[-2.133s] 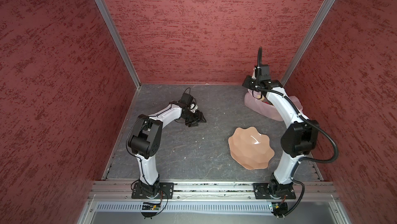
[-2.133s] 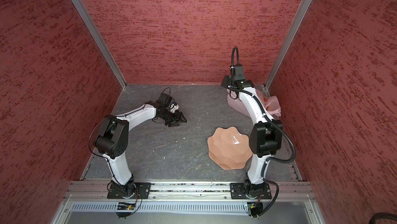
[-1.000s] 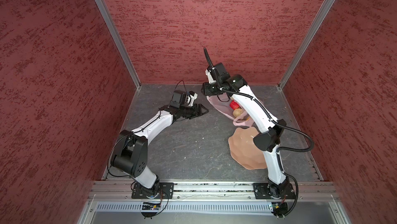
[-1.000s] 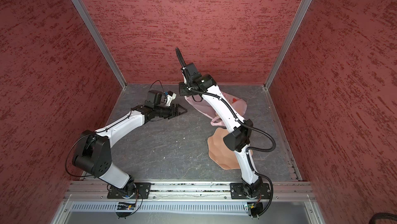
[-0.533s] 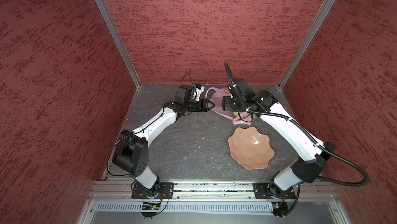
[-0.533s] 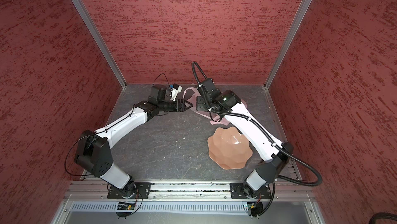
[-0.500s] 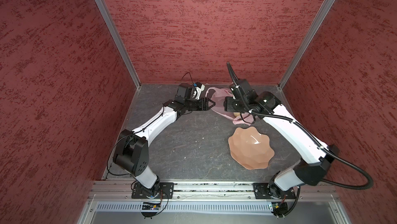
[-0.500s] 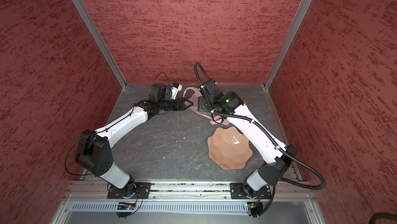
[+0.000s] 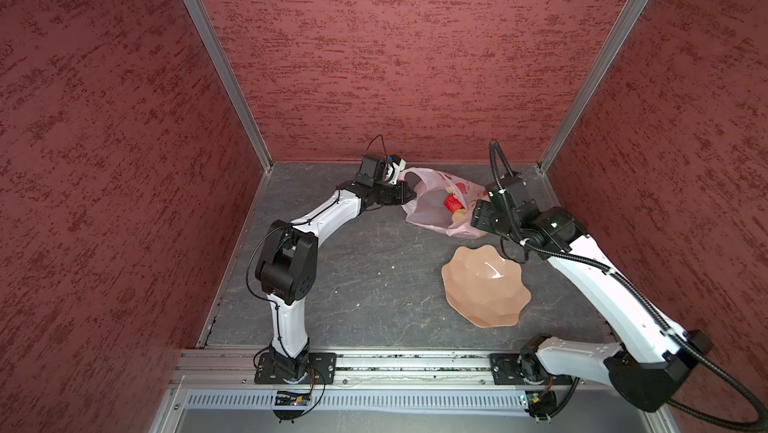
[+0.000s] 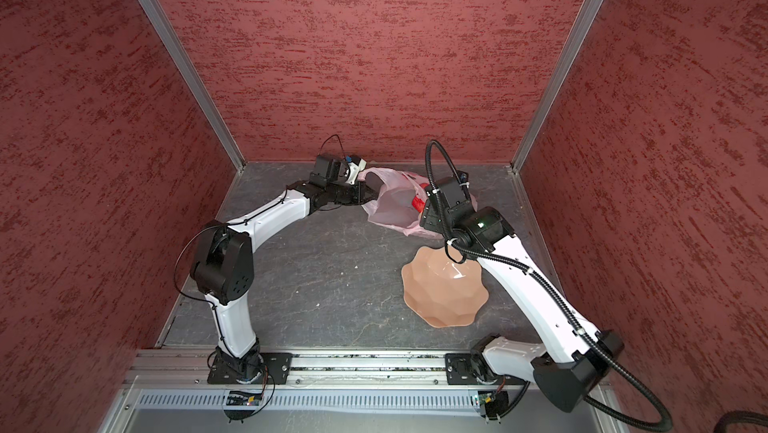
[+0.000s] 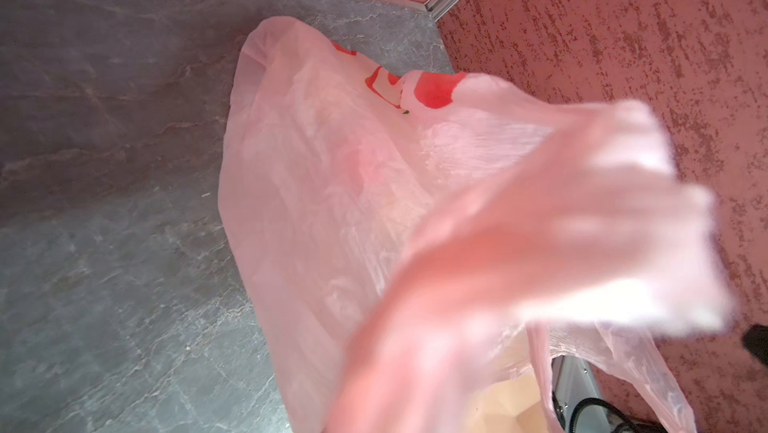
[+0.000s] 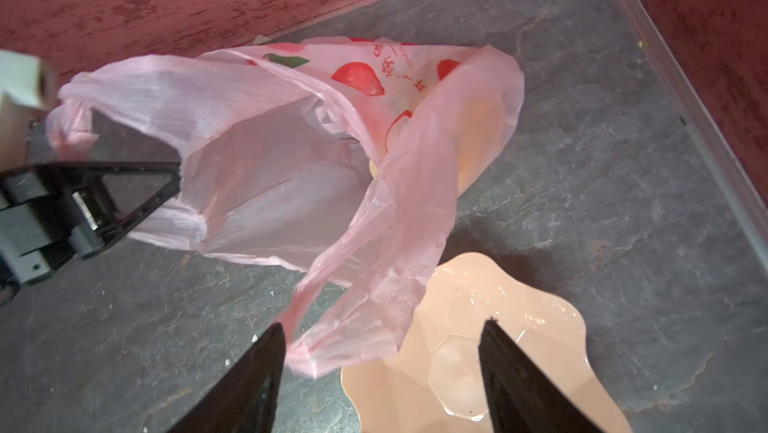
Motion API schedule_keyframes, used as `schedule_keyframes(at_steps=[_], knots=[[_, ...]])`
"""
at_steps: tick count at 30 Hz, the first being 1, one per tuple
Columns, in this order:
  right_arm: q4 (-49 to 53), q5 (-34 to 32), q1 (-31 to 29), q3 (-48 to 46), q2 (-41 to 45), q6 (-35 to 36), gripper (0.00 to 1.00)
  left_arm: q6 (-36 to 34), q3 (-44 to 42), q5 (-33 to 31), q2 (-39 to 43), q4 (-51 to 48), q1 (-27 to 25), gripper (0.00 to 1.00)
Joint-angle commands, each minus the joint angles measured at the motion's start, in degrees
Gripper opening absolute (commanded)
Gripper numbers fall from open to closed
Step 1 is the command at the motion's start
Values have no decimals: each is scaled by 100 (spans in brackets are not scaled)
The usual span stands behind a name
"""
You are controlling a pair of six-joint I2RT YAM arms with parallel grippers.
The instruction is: Take the fake fruits out of the plastic bag
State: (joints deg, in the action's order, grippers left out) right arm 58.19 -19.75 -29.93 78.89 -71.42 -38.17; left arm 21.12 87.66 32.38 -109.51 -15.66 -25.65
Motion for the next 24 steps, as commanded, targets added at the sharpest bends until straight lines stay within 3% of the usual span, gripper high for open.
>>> schedule_keyframes(at_steps=[1,11,16,18,21,24], knots=[[-416,24,296,-219,-179,-76,82,-42,17,63,164,81,-32,7],[-1880,708,1086,-955,-747,-243,85,201,-571,197,353,620,-45,5],[-2728,927,1381,-1075,-1132,-345,80,346,-701,197,386,896,-45,4],[-3062,1157,1475,-1077,-1362,-319,70,412,-709,189,365,996,-42,2],[-3382,1271,1528,-1043,-1571,-221,37,543,-715,100,318,1161,-13,0],[-3805,1597,1552,-938,-1762,188,18,860,-764,-3,279,1477,126,0]])
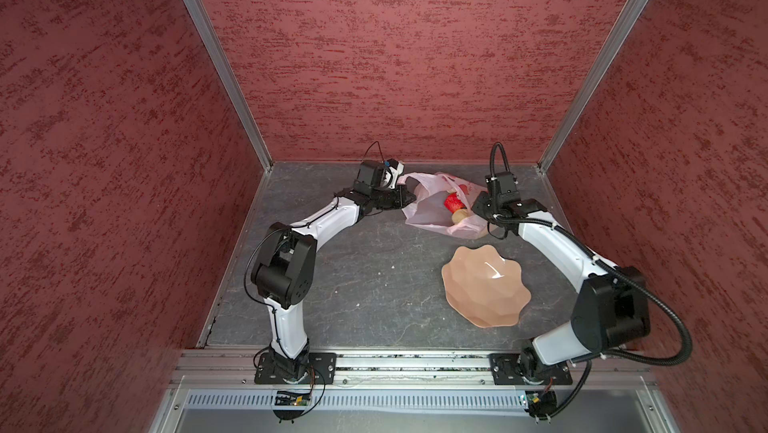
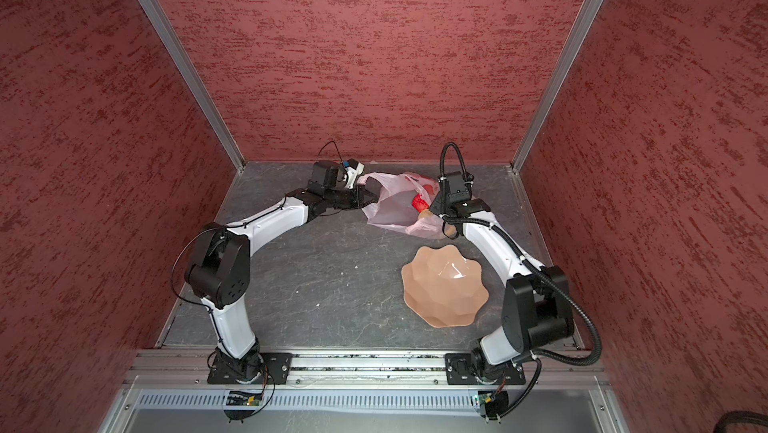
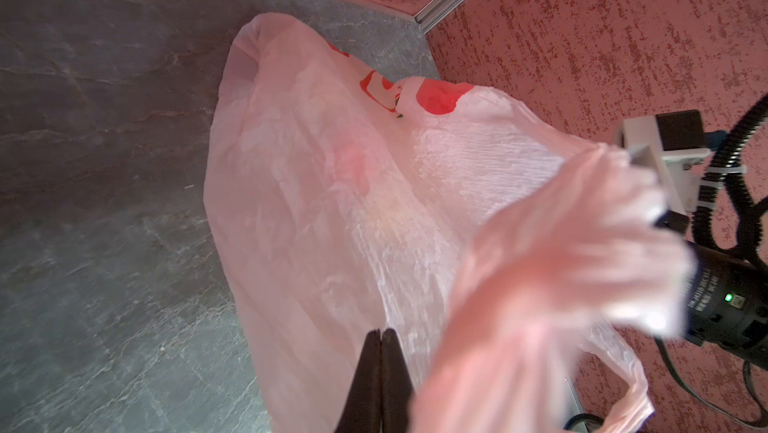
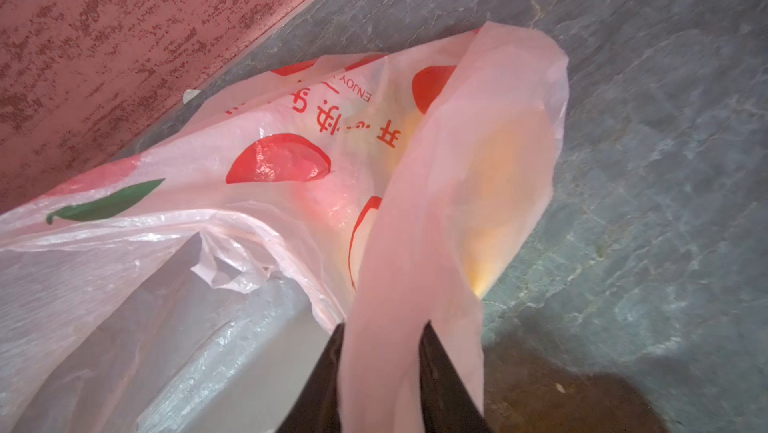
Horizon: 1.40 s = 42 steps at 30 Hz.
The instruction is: Take the fake fruits out of the plastic bag
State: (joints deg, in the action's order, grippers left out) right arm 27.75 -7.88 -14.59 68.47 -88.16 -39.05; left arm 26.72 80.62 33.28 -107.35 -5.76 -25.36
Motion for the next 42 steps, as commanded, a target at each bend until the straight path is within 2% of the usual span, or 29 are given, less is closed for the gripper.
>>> schedule_keyframes(at_steps=[1,4,8,13,18,24,29,33,39,42], knots=[[-952,610,26,156,-164,484,15,451,-120,-117,49,677,175,0],[-1580,1232,18,218,-388,917,8,852,-298,-55,75,1199,432,0],[-1804,1945,-4,631,-892,1338,3,890,-449,-138,272,1258,652,0],[-1771,2334,-237,1249,-1335,1898,2,944,-951,-521,790,1269,910,0],[-1366,2753,-595,2031,-1792,2295,1,939,-1679,-954,1746,1086,1203,0],[-778,2857,-1255,2617,-2143,2778,1,611,-2369,-1610,3210,36,1293,0],[-820,2940,-1675,2247,-1917,2729,1,570,-2975,-2277,4717,-1204,1260,0],[-828,2924,-1925,1710,-1478,2663,3,746,-3210,-2518,5750,-2309,1126,0],[-823,2851,-2136,640,-594,2502,5,1379,-3650,-3413,7118,-3648,225,0],[-915,2761,-2180,0,-73,2373,10,1814,-3878,-3806,7692,-4149,-304,0]])
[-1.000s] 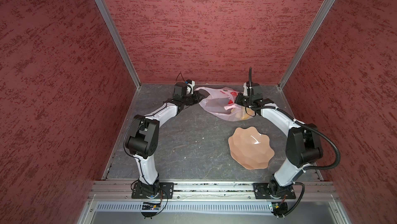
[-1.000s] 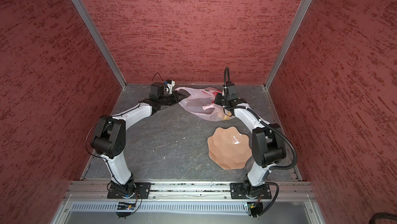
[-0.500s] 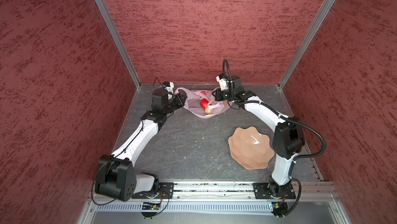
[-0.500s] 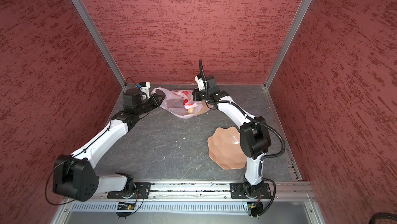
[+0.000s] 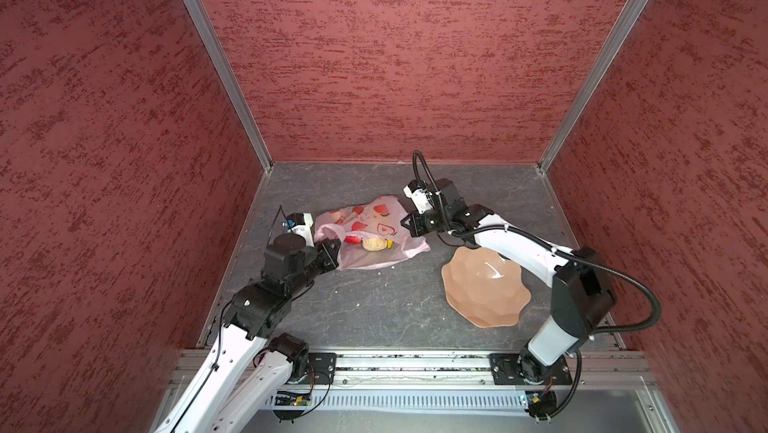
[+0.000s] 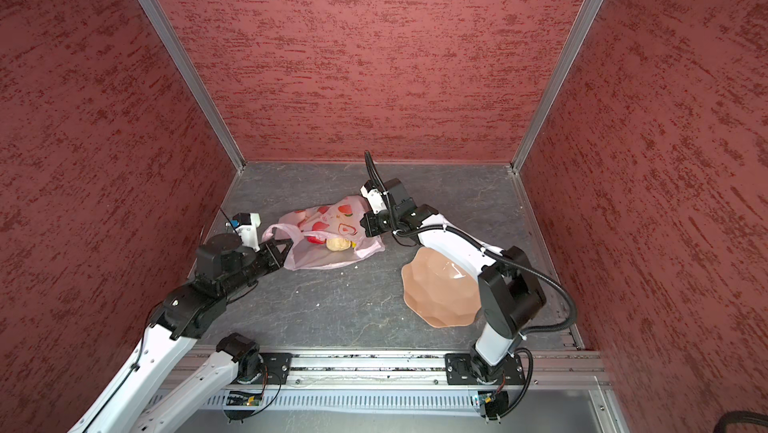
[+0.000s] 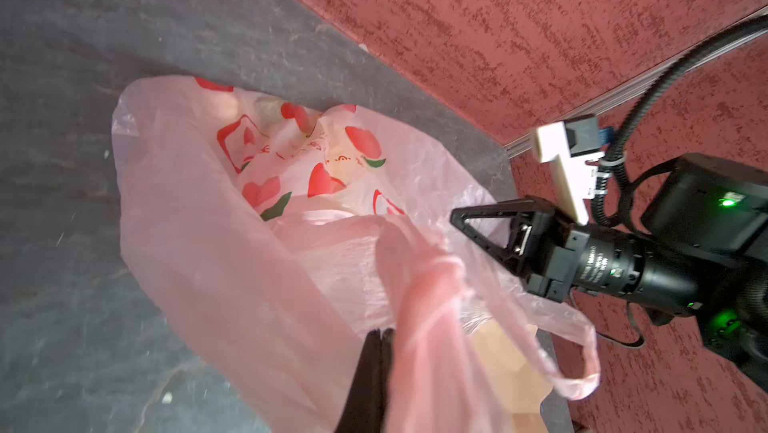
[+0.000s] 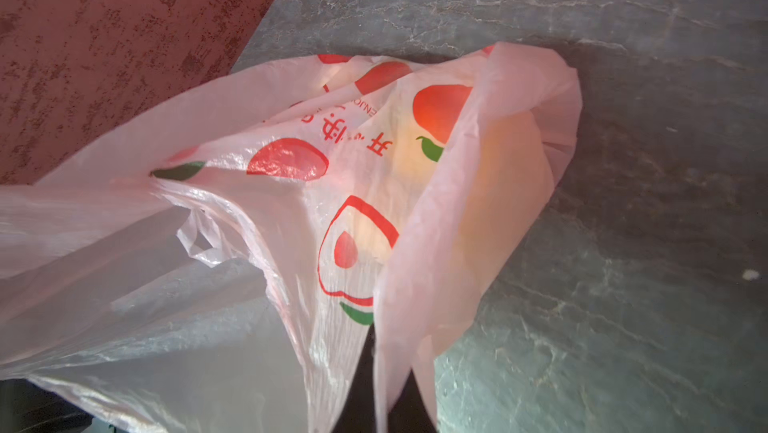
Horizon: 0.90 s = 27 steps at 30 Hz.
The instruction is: Take the fake fruits out of the plastic bag
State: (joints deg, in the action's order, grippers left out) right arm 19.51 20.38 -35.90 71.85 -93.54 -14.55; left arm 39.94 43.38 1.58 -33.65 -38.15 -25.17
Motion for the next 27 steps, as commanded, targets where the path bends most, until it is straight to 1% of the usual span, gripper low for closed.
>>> schedule_keyframes(at_steps=[1,2,6,7,8,11,15,20,22,27], knots=[[-105,-104,-49,-470,580,-112,12,600,-211,-720,439,-1032,-428,0],[-93,-151,-57,-589,700,-142,15,718,-253,-807,545,-1151,-565,0],[49,-465,-57,-795,995,-321,36,899,-239,-1120,693,-1423,-938,0],[134,-637,-57,-832,1275,-451,45,896,-174,-1192,669,-1475,-1007,3],[208,-780,-57,-857,1388,-557,51,874,-118,-1261,645,-1508,-1051,7],[345,-1075,-57,-1105,1970,-842,63,773,9,-1352,529,-1462,-1087,17],[775,-1742,-32,-1344,2706,-1263,70,605,179,-1354,217,-1328,-1093,28],[1957,-2532,266,-1314,3151,-2010,71,489,478,-1459,-76,-1335,-1109,43],[2449,-2754,402,-1397,3275,-2305,71,438,547,-1576,-74,-1308,-1117,45],[3384,-3444,511,-2052,3814,-3304,70,352,567,-1631,-86,-1121,-1122,46]])
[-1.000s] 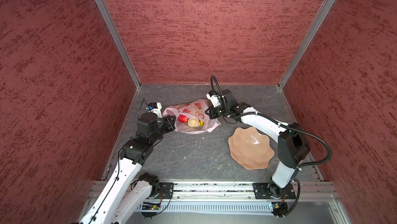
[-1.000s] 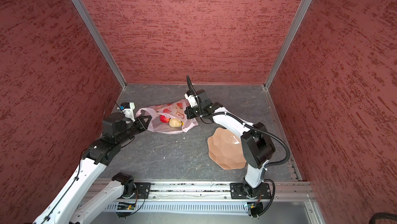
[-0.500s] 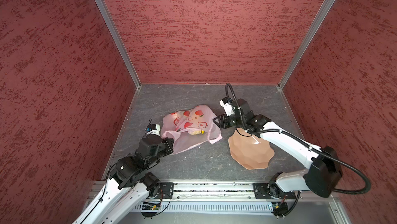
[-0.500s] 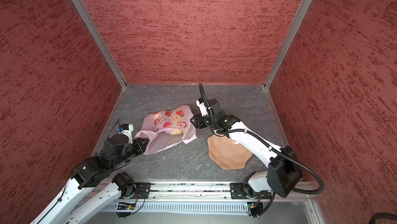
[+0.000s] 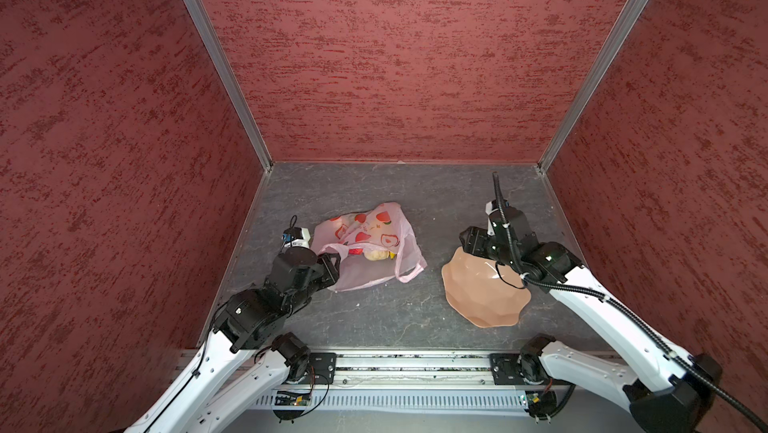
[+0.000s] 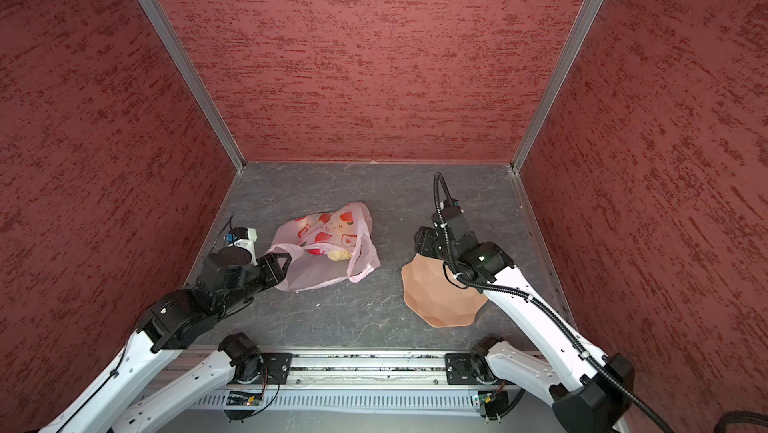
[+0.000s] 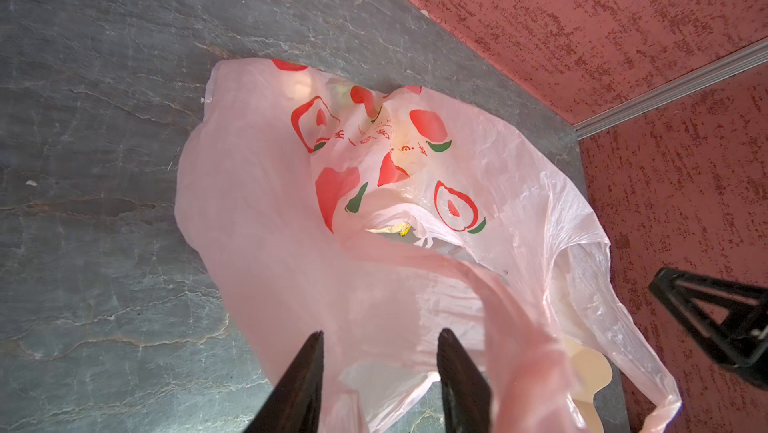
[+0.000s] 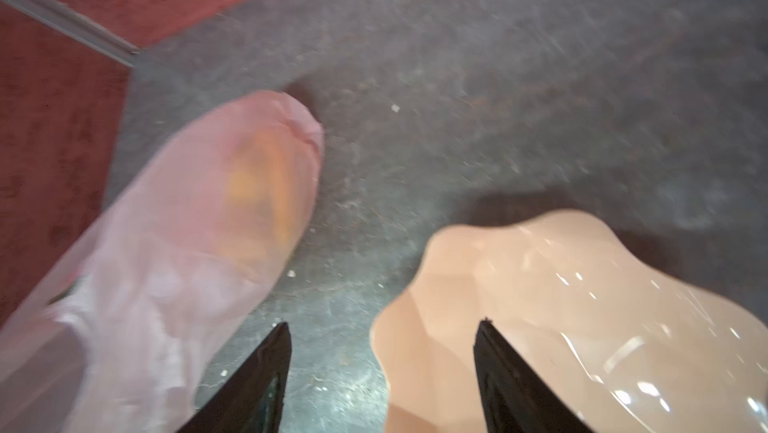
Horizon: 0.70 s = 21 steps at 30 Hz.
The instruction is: Take the fake fruits out of the plastic bag
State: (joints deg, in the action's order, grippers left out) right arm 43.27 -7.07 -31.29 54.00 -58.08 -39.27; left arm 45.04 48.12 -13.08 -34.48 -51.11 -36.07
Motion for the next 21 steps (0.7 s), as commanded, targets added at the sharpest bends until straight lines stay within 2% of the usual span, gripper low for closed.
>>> schedule_keyframes(at_steps=[1,4,9,15,21], knots=[[1129,-793,57,-402,410,-1040,70,-174,99,-151,-21,211,-31,46],[1591,-980,88,-736,793,-1787,69,-236,114,-108,-116,244,-37,46],[1887,-677,79,-1342,1465,-2657,67,-298,96,-127,-127,292,-38,47],[3043,-1279,80,-1112,1567,-3244,72,-351,15,-164,-113,316,-31,49],[2901,-1076,79,-1522,1650,-3431,76,-368,-70,-173,-98,400,-9,50]])
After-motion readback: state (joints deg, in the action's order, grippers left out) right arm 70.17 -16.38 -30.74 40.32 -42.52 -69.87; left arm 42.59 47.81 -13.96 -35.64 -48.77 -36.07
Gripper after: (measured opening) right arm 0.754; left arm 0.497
